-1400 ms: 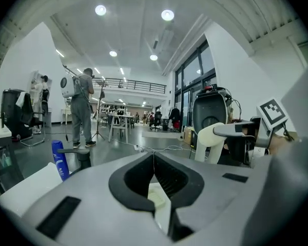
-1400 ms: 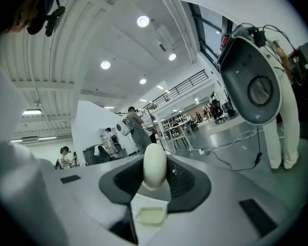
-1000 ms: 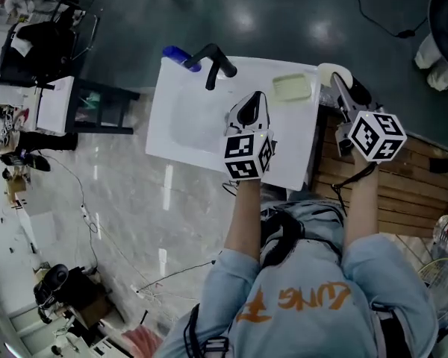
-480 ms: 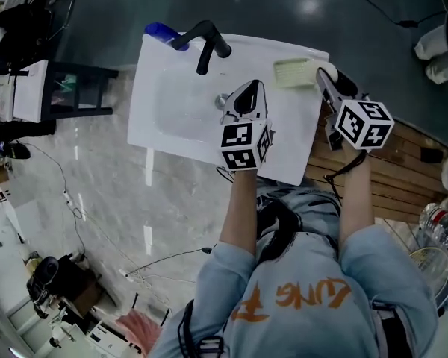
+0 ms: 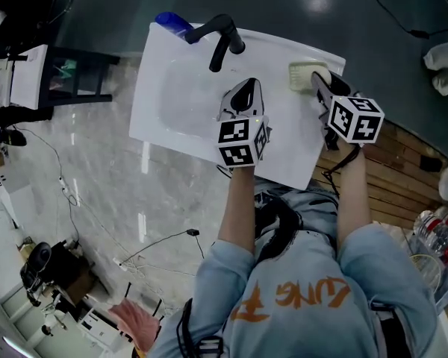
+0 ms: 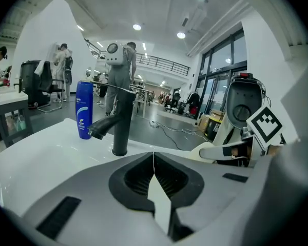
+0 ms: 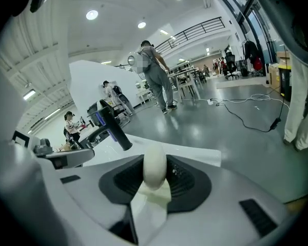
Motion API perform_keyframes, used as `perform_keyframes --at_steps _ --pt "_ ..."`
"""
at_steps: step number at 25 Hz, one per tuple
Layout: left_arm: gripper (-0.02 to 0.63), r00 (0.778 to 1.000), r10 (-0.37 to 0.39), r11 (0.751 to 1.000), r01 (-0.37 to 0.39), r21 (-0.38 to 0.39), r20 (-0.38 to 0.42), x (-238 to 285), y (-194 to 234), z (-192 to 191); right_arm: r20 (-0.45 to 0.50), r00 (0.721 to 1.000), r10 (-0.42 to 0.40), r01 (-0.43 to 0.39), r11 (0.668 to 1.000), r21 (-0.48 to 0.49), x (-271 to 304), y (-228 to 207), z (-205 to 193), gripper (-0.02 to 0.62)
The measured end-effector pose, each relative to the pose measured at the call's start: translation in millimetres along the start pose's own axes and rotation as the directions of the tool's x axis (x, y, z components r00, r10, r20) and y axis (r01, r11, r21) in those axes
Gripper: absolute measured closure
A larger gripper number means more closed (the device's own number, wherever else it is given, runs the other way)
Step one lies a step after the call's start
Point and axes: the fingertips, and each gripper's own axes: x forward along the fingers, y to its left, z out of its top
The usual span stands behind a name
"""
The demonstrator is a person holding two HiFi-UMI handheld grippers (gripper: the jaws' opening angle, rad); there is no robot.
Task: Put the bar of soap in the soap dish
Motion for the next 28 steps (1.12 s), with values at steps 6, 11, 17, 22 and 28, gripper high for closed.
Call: perform_keyframes --at_steps 6,11,17,22,28 --pt "0.583 1.0 -0.005 1.0 0.005 0.009 -0.021 6.3 1.9 -4.1 -0.058 0.998 0.001 -0.001 1.0 -0.001 16.9 1.5 -10.6 0.457" --pt "0.583 0.999 -0.007 1.0 0.007 0.007 -0.037 9.4 2.0 -11.0 -0.085 0.996 0.0 0.0 1.0 0.005 24.9 1.4 -18.2 0.457" --pt "0.583 0.999 -0.009 1.0 0.009 0.01 -0.036 9.0 -2.5 -10.9 -0.101 0.995 -0.018 0.019 1.0 0.001 26.1 -2.1 -17.1 0.449" --pt "0.583 1.0 -0.005 1.0 0.005 0.003 -0.03 4.3 -3.7 -12.6 -0.107 0.993 -0.044 0.046 0.999 0.017 21.9 -12.9 -22.1 0.422" --pt "0.583 1.0 0.002 1.0 -0.002 0.0 -0.014 -3.6 -7.3 -11.2 -0.097 0.991 -0.088 0.088 0.996 0.0 12.4 -21.6 -23.2 0.41"
